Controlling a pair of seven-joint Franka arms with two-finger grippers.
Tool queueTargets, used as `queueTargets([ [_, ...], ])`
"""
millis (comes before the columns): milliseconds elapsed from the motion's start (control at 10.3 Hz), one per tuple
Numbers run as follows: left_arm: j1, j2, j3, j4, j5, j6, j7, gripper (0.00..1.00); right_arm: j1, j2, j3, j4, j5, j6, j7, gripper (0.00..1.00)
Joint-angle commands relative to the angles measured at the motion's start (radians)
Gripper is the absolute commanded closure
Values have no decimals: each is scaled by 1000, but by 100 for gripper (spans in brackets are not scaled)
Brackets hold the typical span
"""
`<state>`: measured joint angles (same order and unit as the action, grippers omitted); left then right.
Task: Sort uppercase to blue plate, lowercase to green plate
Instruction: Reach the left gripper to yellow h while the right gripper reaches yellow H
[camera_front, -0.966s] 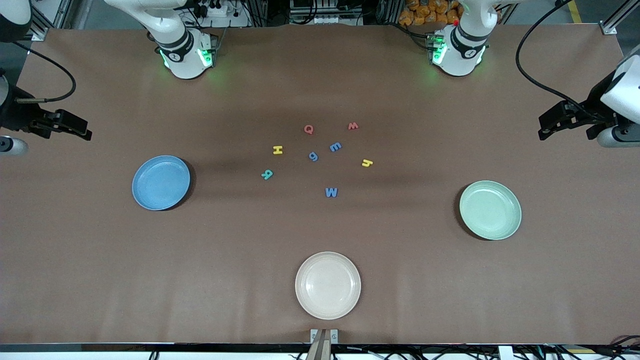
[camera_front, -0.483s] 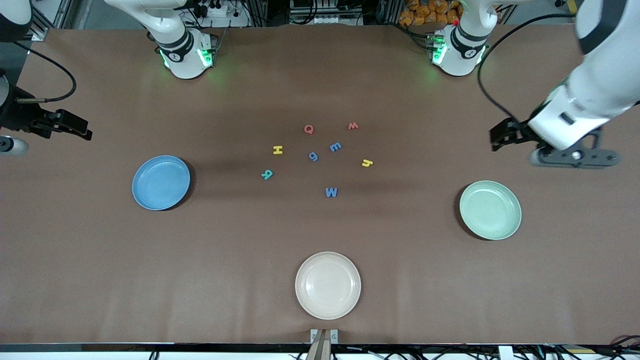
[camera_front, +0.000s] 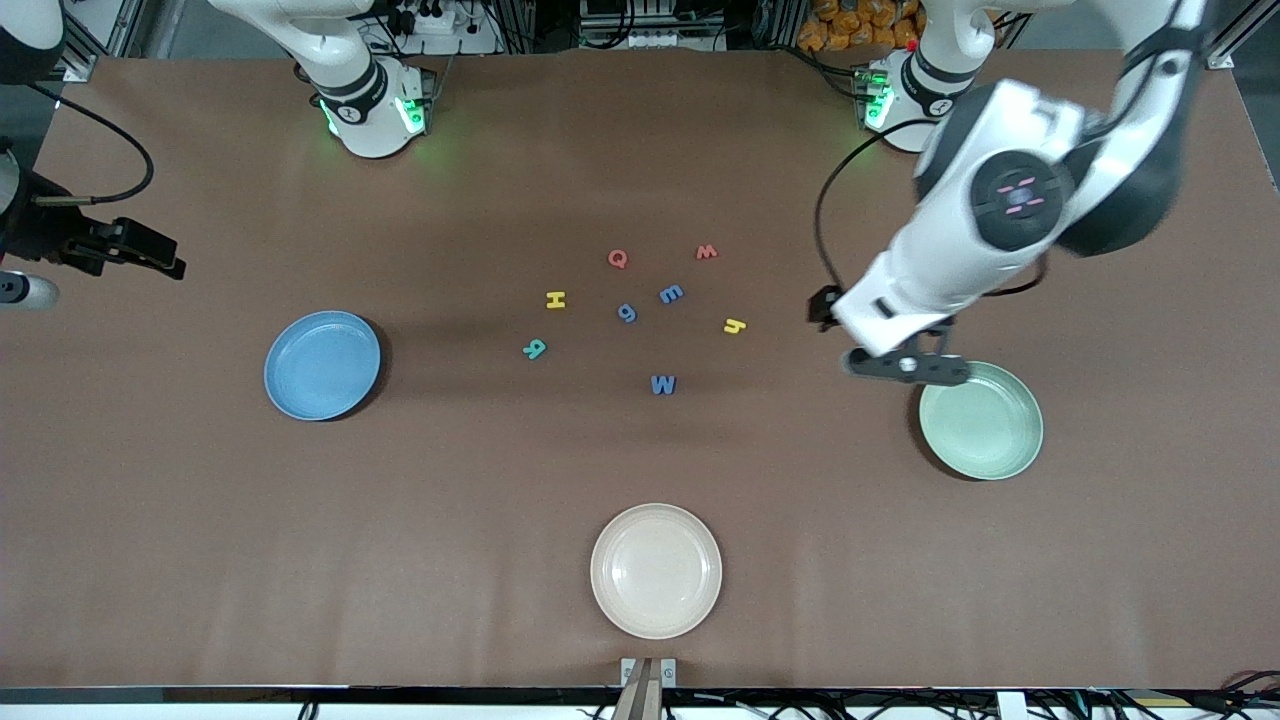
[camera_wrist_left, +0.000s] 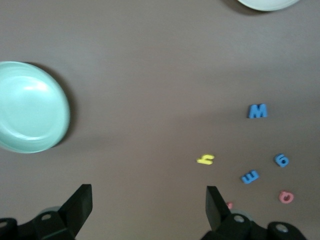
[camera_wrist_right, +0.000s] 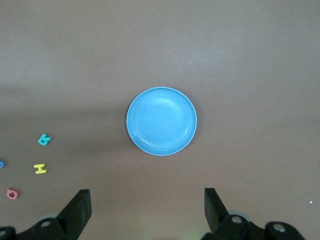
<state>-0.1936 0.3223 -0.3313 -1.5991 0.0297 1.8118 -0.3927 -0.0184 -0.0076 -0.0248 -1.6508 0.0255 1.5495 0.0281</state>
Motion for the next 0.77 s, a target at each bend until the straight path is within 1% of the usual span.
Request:
queueTargets([
  [0,-42,32,-31,-71,25,93,-101,0,-5,-8,32,-24,74,15,35,0],
  [97,-61,55,-34,-71,68,96,-142,0,-6,21,77,-32,92,46,82,0],
  [193,-84,78,-37,-71,105,96,-187,0,-5,52,132,-47,99,108,175,0],
  [290,-92,101,-44,-71,110,112,-213,0,-2,93,179,-59,100,151,229,0],
  [387,-93,124,-58,-84,110,139,-239,0,-3,124,213,-79,100,199,271,0],
  [580,-106,129,-75,-201,114,290,-284,0,-26,211,281,-83,99,254,283,0],
  [676,-113,130,-83,-261,143,358,-284,0,-43,265,327,-83,90,311,282,0],
])
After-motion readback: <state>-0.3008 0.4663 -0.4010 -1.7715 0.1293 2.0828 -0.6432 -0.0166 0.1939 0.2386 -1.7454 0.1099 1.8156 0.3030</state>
